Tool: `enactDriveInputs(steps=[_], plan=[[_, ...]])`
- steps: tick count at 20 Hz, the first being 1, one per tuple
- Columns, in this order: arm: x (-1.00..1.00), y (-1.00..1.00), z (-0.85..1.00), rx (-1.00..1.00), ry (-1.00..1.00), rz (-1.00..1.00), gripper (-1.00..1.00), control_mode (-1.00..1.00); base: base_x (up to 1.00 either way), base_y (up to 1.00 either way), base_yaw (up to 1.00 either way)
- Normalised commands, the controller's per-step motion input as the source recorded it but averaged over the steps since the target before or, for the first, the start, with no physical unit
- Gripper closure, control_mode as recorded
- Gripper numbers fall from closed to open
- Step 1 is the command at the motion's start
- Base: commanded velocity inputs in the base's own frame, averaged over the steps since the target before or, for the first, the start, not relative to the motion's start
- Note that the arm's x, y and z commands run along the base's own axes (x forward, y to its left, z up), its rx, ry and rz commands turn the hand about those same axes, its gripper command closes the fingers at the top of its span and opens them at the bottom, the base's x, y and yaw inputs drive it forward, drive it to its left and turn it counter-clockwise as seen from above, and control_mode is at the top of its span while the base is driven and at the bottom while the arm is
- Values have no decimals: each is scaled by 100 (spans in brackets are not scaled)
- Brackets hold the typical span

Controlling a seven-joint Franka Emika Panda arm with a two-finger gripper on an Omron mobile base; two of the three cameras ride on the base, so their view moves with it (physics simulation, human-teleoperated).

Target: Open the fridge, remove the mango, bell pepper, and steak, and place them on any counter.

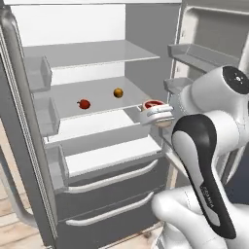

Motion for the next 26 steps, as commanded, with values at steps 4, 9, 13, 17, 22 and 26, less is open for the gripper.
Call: enactDriveInputs(steps=[4,9,13,17,22,26], plan=[[0,0,0,0,0,0,100,100,-100,10,23],[0,0,0,0,0,0,100,100,-90,26,64],[0,0,0,0,0,0,100,100,-45,31,80],[0,0,0,0,0,0,100,100,-24,37,84],[0,0,0,0,0,0,100,100,-17,45,81],[0,0,0,0,0,0,100,100,-3,46,77]])
